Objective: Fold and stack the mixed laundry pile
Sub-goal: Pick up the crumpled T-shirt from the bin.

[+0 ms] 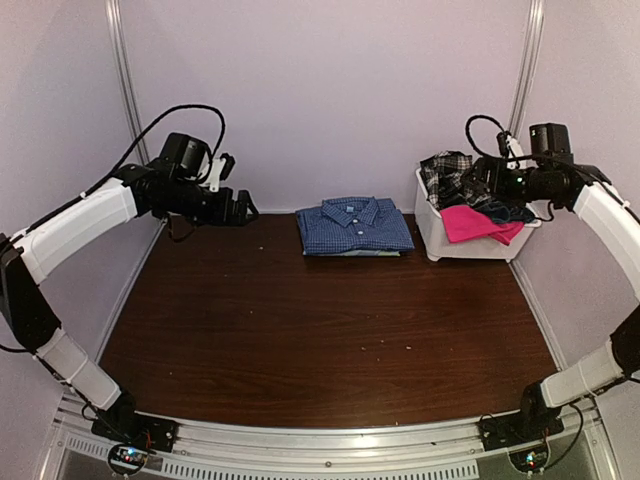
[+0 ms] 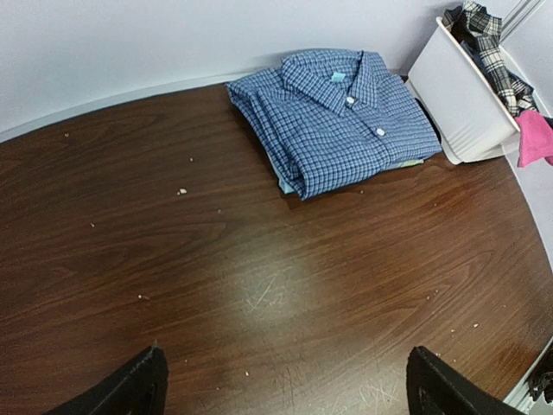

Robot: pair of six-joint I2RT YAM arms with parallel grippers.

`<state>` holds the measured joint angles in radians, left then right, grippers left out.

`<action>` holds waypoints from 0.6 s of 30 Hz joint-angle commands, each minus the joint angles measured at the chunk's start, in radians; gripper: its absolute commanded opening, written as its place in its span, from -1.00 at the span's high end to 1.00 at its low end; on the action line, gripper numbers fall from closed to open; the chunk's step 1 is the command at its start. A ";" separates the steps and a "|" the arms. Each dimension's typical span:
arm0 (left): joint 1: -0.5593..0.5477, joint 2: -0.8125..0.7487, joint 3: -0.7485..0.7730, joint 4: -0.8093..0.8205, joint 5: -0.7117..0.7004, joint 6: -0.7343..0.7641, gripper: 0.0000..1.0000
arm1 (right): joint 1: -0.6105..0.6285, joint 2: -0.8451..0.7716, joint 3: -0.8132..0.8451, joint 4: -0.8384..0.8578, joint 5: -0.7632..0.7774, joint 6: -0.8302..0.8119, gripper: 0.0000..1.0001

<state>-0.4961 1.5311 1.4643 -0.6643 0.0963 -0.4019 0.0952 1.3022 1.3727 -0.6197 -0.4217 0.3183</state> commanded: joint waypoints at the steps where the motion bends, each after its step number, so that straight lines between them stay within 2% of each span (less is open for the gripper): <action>1: 0.005 0.033 0.073 0.006 -0.006 0.014 -0.95 | -0.079 0.138 0.254 -0.136 0.167 -0.097 -1.00; 7: 0.005 0.057 0.086 0.000 -0.004 0.009 -0.95 | -0.166 0.360 0.524 -0.317 0.256 -0.157 -1.00; 12: 0.006 0.072 0.096 -0.005 -0.008 0.014 -0.95 | -0.172 0.444 0.516 -0.347 0.364 -0.202 -1.00; 18: 0.007 0.102 0.118 -0.015 -0.008 0.021 -0.95 | -0.173 0.529 0.510 -0.333 0.399 -0.224 -1.00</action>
<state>-0.4961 1.6073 1.5398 -0.6811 0.0929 -0.3985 -0.0765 1.7988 1.8790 -0.9337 -0.0933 0.1287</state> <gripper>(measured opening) 0.977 0.996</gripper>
